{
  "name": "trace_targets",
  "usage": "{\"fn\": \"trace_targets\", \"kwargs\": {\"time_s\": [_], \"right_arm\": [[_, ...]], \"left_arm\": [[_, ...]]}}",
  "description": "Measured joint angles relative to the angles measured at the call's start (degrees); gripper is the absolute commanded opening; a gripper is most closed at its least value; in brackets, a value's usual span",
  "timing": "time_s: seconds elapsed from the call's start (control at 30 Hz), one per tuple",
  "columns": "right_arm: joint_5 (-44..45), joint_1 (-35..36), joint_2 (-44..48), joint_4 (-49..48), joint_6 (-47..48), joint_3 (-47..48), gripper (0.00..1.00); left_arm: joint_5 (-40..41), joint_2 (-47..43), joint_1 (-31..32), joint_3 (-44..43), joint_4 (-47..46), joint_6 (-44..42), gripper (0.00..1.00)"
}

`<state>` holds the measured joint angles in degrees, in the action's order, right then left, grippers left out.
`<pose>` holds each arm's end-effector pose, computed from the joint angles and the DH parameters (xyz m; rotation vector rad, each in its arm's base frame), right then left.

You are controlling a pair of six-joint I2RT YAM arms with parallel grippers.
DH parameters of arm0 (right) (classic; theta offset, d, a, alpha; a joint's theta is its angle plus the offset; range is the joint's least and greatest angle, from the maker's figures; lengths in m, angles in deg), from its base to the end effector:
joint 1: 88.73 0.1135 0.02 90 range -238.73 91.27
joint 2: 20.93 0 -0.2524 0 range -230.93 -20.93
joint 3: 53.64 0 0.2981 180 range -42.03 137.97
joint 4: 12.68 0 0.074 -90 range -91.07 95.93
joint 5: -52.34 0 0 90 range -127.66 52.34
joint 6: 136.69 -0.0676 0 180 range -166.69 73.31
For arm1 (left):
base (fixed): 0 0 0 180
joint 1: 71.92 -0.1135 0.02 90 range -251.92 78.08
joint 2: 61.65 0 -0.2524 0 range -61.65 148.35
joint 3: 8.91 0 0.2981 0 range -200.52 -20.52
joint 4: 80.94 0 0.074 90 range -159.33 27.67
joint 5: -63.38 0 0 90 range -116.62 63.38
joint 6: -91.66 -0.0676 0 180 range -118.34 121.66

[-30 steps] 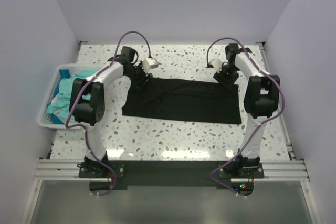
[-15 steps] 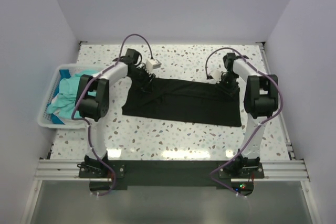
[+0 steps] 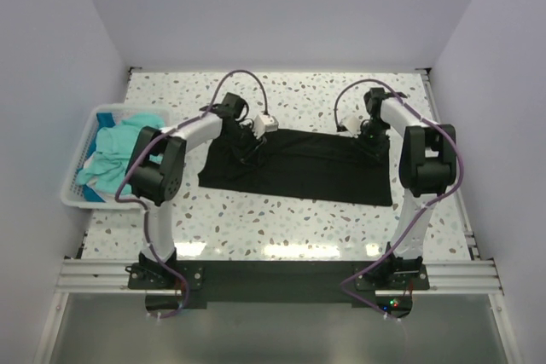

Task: Fold and stack the t-shirts
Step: Fold the tshirt

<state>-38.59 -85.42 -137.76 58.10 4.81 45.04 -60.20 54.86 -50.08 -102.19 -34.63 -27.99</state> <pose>0.4191 0.0253 0.1043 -1.4353 2.7679 0.0112 0.4058 -0.2029 0.0997 1.2807 2.3237 -0.7650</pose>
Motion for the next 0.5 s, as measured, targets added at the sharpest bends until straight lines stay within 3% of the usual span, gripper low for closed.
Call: {"fn": "trace_targets", "kwargs": {"time_s": [0.27,0.5], "right_arm": [[-0.3,-0.1,0.0,1.7,0.0,1.0,0.43],[-1.6,-0.4,-0.1,2.7,-2.5,7.0,0.40]], "left_arm": [[4.9,-10.5,7.1,8.6,-1.2,-5.1,0.46],[7.1,-16.0,4.4,11.3,-1.2,-3.1,0.48]]}}
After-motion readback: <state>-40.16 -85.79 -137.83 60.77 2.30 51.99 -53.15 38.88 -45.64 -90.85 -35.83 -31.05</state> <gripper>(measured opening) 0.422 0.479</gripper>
